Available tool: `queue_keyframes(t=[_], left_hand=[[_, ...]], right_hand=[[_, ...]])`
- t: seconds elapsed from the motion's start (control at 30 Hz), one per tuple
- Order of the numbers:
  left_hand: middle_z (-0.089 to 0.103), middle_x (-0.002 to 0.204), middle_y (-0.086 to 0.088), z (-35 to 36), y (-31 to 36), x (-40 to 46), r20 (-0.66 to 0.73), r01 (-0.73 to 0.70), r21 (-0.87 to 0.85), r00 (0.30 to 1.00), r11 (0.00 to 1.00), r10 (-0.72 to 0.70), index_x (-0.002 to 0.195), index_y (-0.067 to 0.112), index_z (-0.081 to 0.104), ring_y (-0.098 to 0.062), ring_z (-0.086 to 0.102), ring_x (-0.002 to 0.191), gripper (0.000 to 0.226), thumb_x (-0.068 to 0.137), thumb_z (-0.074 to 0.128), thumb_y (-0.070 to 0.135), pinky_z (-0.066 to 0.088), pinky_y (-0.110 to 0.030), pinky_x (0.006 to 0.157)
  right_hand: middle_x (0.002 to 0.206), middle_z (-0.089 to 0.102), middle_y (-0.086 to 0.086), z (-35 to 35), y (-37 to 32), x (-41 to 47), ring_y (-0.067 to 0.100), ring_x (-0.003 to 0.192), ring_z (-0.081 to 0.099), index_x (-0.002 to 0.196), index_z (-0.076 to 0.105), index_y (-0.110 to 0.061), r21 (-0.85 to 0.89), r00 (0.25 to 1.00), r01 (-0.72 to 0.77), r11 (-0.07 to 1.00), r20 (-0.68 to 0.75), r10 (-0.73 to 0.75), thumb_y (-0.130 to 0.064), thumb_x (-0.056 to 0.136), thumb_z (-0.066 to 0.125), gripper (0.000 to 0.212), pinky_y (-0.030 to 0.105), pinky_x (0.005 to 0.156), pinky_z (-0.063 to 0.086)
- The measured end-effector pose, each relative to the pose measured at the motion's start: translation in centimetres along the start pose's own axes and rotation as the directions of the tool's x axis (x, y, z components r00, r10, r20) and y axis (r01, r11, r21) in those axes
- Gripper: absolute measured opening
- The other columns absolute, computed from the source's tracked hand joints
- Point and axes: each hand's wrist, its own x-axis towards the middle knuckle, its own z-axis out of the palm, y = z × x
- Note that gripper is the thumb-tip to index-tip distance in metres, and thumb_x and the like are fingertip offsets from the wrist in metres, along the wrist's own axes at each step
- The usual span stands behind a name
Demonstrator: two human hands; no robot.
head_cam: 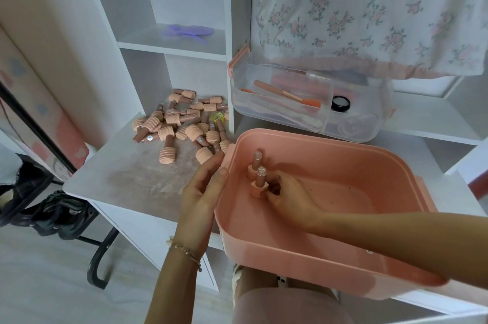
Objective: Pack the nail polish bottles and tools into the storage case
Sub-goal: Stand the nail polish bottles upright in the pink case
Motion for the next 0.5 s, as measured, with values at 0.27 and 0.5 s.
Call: queue_keyframes(t=[0.27,0.5], left_hand=[[0.071,0.101,0.015,-0.21,-0.16,-0.04,0.017,-0.005,0.013,1.000,1.000,0.004,0.091,0.040,0.070,-0.006,0.065,0.100,0.023,0.087,0.056,0.021,0.052,-0.019,0.079],[0.072,0.098,0.016,-0.08,-0.06,-0.13,0.020,-0.008,0.014,1.000,1.000,0.008,0.086,0.044,0.071,-0.005,0.065,0.096,0.020,0.080,0.060,0.028,0.053,-0.021,0.079]], right_hand=[[0.079,0.056,-0.011,0.58,0.58,0.53,0.010,0.074,0.054,0.067,0.042,-0.031,-0.057,0.999,-0.023,0.998,-0.029,0.022,-0.016,0.083,0.061,0.029,0.021,0.066,0.037],[0.084,0.059,-0.002,0.87,0.52,1.06,0.015,0.079,0.054,0.068,0.040,-0.030,-0.063,0.997,-0.067,0.996,-0.049,0.064,-0.017,0.084,0.062,0.030,0.023,0.065,0.035]])
